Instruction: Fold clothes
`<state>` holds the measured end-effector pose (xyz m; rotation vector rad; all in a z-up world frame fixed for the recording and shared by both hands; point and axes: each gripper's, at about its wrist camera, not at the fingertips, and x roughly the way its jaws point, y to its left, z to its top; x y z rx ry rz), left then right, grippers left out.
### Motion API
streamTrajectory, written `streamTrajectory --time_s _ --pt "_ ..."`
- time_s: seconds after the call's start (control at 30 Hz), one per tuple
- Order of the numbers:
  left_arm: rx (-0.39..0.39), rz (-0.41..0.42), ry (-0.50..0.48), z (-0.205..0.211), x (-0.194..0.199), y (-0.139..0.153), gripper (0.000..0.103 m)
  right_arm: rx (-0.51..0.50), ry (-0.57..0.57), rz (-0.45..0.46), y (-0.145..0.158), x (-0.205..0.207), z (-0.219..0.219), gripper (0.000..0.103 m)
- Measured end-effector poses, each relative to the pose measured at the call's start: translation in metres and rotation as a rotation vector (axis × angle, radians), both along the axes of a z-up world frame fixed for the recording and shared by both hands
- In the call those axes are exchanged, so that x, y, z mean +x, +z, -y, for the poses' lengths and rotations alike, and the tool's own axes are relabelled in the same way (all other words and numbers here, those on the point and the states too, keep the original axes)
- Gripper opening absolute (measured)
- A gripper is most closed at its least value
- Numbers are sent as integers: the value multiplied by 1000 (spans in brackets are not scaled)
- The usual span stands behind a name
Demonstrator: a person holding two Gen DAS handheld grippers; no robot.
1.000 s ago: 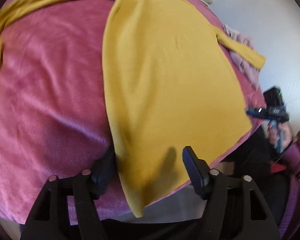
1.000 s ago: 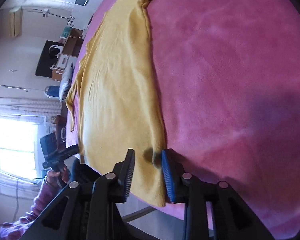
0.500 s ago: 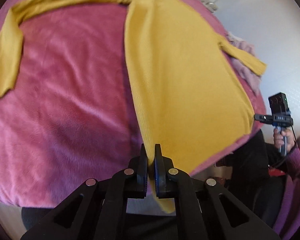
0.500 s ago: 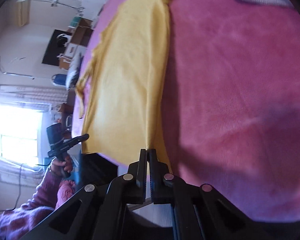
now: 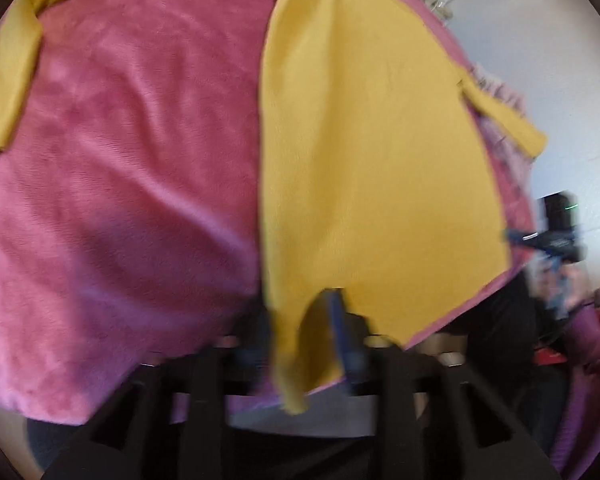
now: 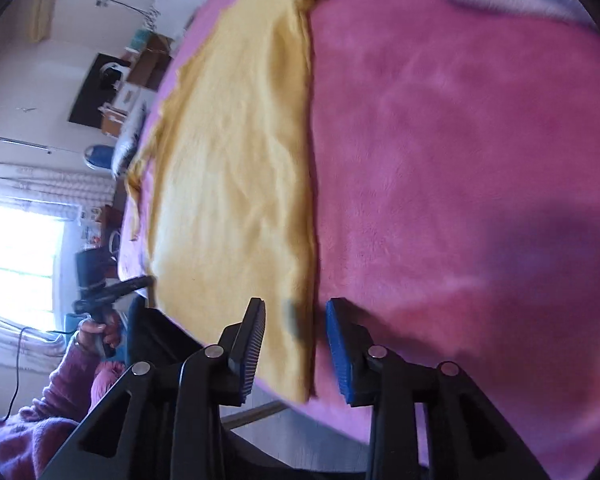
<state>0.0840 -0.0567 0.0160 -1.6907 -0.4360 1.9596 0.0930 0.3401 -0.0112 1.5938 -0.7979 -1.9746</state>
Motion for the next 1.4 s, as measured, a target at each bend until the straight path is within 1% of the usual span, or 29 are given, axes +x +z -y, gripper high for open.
streamTrajectory --time_s 0.03,0.07,0.13,0.17,0.2,0.23,0.27,0.3,0.33,0.37,0.5,0.63,0.73,0.8,0.9,0.93,0.97,1.0,1.03,1.07,1.1,1.13,1.17,1.2,1.23,1.27,1.3,1.37,1.4 --pt "26 7 6 -1 -1 0 72 -4 -3 8 -5 -3 2 36" --pt "51 14 12 -2 -2 0 75 -8 -6 17 -10 -7 4 37" --pt "22 3 7 -11 -4 0 76 -16 -12 33 -20 -13 8 37" --pt "-3 -30 -5 -15 -4 2 74 -20 -14 42 -26 -17 10 29" --pt "-45 -65 -16 -19 -2 3 70 -24 -17 50 -31 -20 11 14" --pt "-115 -87 -26 -23 -1 1 49 -26 -19 54 -30 -18 10 7" --pt "-190 -107 -35 -28 1 -2 23 -28 -21 57 -29 -16 9 5" --pt "-213 -119 -42 -26 2 -1 17 -30 -22 61 -28 -15 8 5" --pt "-175 -107 -34 -21 2 -1 5 -32 -24 64 -28 -13 7 5" --pt "-128 -92 -23 -15 2 -1 5 -34 -26 68 -27 -11 5 5" --pt "-83 -84 -14 -8 11 5 5 -50 -25 75 -15 0 1 4" --pt "-2 -70 -14 -1 19 20 5 -66 1 42 13 10 -2 4" --pt "11 -81 -28 3 28 29 5 -49 37 11 33 21 -2 4" --pt "0 -69 -37 4 32 25 5 -26 51 12 32 26 -3 3" --pt "-9 -24 -25 5 33 5 5 28 35 49 9 24 -3 4" --pt "-11 -8 -17 4 33 -3 5 47 32 61 1 21 0 4" --pt "-18 -7 -4 -17 28 -7 6 66 29 74 -8 19 3 4" --pt "-17 -8 5 -19 26 -8 7 74 41 62 -11 17 6 7" --pt "-15 -9 12 -18 25 -7 8 83 54 50 -15 15 8 7" --pt "-27 -8 9 -18 24 -5 10 81 43 41 -14 14 7 9" --pt "-38 -4 4 -19 24 -3 12 79 31 33 -13 13 5 15" --pt "-50 -4 0 -18 24 0 16 78 5 22 -9 11 1 19" --pt "-80 -34 0 -17 25 7 22 93 -25 -3 -4 10 -5 24" --pt "-114 -69 2 -15 25 15 26 133 -51 -39 4 9 -11 25" --pt "-168 -124 15 -13 25 24 38 208 -70 -75 13 8 -15 27" --pt "-226 -182 30 -11 26 33 53 291 -73 -107 20 6 -16 29" --pt "-249 -231 61 -10 24 42 58 377 -58 -135 25 5 -16 31" --pt "-283 -325 126 -8 21 59 60 477 -28 -143 28 1 -18 32" --pt "-260 -364 164 -9 17 68 61 452 -59 -149 31 -1 -25 32"
